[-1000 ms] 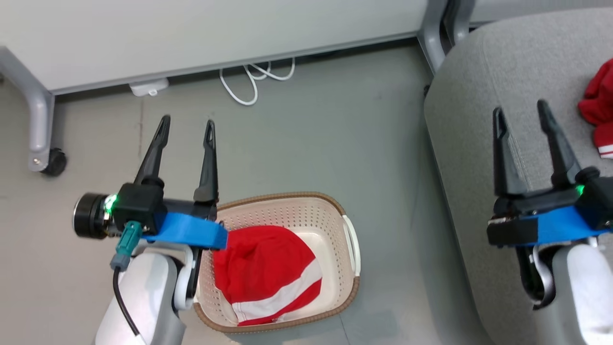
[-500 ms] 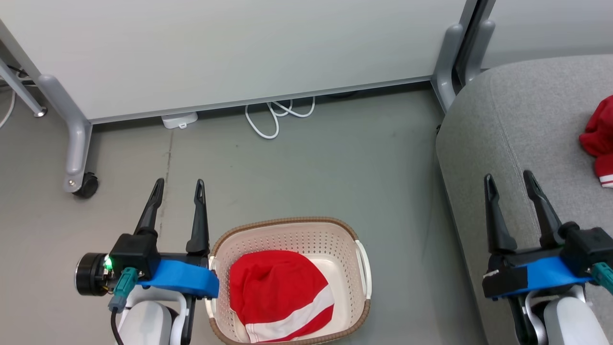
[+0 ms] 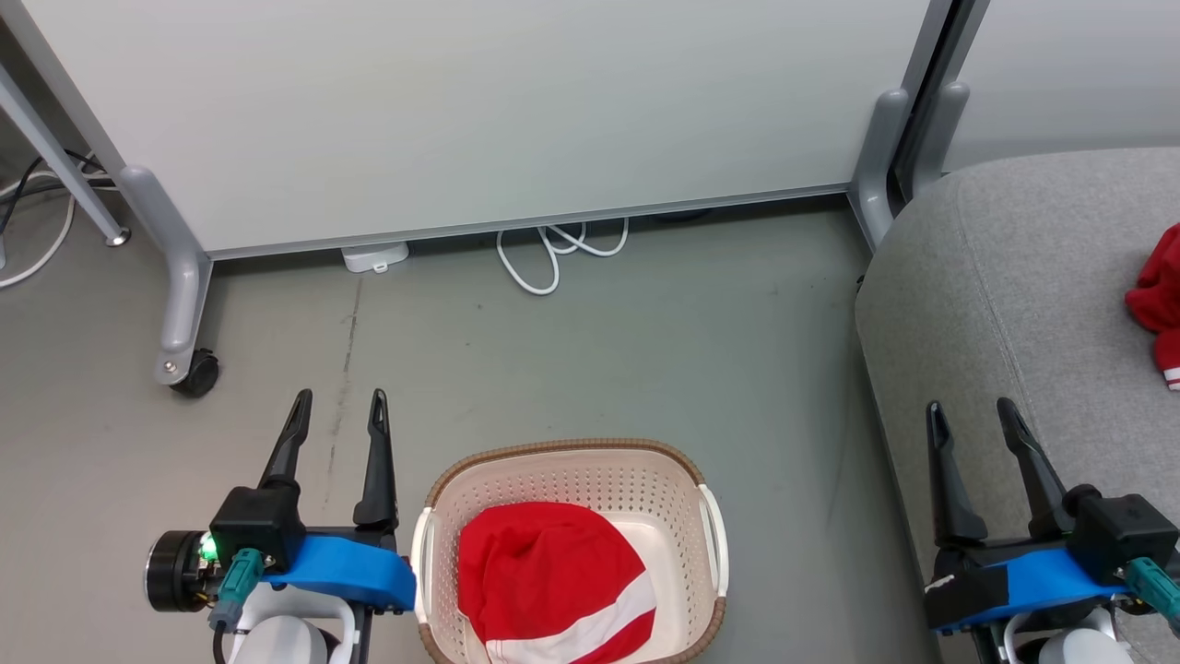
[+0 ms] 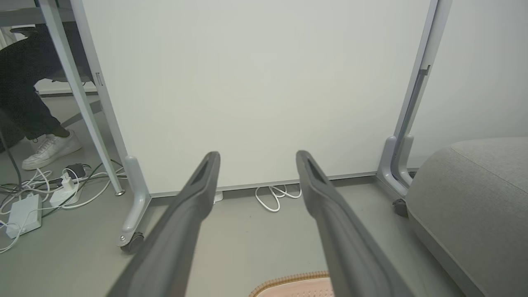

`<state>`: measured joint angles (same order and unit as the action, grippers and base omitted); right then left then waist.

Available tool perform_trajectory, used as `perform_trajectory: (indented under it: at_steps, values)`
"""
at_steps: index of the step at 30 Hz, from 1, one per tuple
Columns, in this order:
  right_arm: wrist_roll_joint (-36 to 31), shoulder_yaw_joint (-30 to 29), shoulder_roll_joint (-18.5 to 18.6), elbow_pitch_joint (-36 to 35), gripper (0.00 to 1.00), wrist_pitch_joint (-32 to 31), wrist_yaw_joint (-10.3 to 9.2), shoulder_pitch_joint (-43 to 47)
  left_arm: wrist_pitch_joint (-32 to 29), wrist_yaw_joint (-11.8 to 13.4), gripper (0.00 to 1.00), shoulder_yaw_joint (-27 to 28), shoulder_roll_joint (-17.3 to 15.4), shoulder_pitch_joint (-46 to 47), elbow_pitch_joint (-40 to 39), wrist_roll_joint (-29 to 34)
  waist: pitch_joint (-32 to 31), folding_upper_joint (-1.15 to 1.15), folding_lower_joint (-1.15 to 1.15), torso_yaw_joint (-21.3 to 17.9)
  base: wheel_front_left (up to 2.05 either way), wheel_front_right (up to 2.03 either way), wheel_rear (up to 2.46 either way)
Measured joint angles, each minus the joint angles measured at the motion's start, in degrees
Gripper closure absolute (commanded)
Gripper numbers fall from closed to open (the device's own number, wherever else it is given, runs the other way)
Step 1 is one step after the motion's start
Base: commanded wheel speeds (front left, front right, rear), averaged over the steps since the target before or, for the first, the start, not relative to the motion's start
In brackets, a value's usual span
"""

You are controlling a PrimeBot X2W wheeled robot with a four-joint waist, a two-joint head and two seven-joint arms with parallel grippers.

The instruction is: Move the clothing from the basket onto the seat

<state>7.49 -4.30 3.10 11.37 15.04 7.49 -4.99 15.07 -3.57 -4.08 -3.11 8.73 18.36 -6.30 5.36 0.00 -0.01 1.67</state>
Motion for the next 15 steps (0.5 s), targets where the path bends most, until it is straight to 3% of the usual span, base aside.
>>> perform_trajectory:
  at_steps: [15]
  values:
    - [0.5, 1.2, -0.1, -0.3, 0.0, 0.0, 0.0, -1.2, 0.0, -1.8, 0.0, -1.2, 0.2, 3.8, 1.6, 1.9, 2.1, 0.0, 0.0, -0.6, 0.0, 0.0, 0.0]
